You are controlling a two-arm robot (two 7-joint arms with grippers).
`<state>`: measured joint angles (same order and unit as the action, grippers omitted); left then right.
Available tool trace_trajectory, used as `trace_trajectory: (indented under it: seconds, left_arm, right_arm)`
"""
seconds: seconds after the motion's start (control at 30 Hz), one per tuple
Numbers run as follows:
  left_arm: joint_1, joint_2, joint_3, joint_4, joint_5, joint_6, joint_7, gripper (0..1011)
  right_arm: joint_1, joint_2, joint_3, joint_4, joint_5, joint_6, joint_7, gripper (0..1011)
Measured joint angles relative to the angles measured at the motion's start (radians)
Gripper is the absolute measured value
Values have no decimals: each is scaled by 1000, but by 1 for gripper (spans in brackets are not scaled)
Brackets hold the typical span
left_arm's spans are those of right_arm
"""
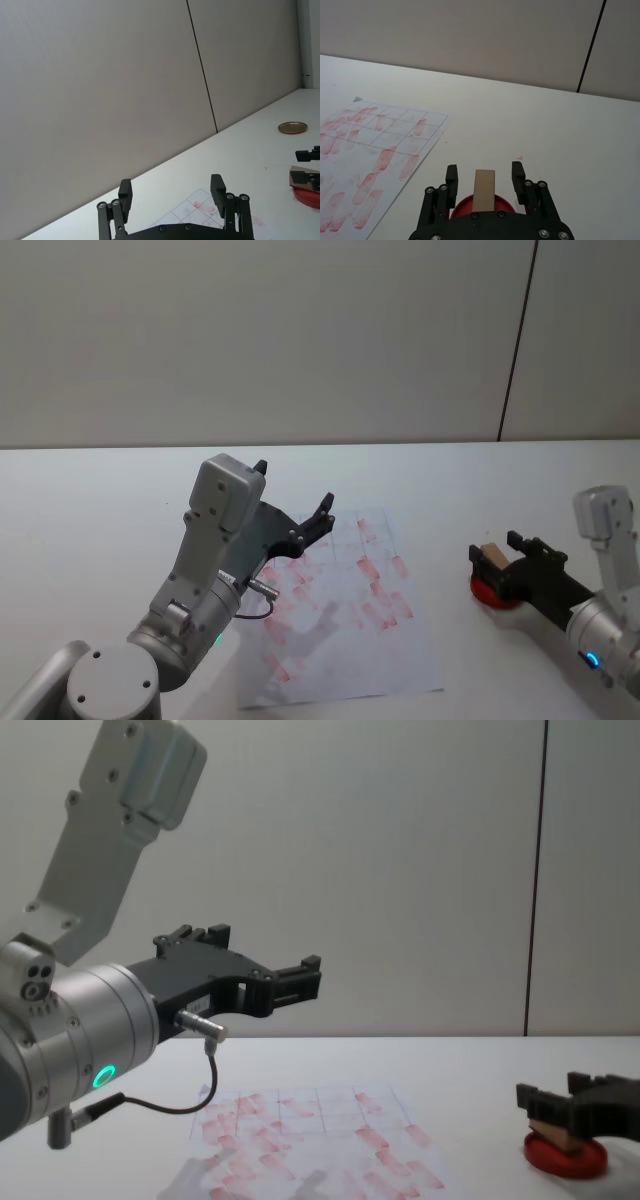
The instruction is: Use the one hand to pick up the stamp and affix it onto the A4 paper.
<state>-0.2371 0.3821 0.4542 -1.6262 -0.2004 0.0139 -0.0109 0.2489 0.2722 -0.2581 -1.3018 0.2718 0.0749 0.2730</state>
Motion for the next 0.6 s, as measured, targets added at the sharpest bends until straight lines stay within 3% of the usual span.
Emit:
trace_trajectory:
  seconds: [0.43, 0.6]
  left_arm:
    - [0, 0, 0, 0, 0, 0, 0, 993]
    - [0, 0, 0, 0, 0, 0, 0, 993]
  right_arm:
    - [-7, 11, 13, -84, 2, -19, -30, 983]
    - [-12, 16, 19, -122, 2, -22, -45, 1001]
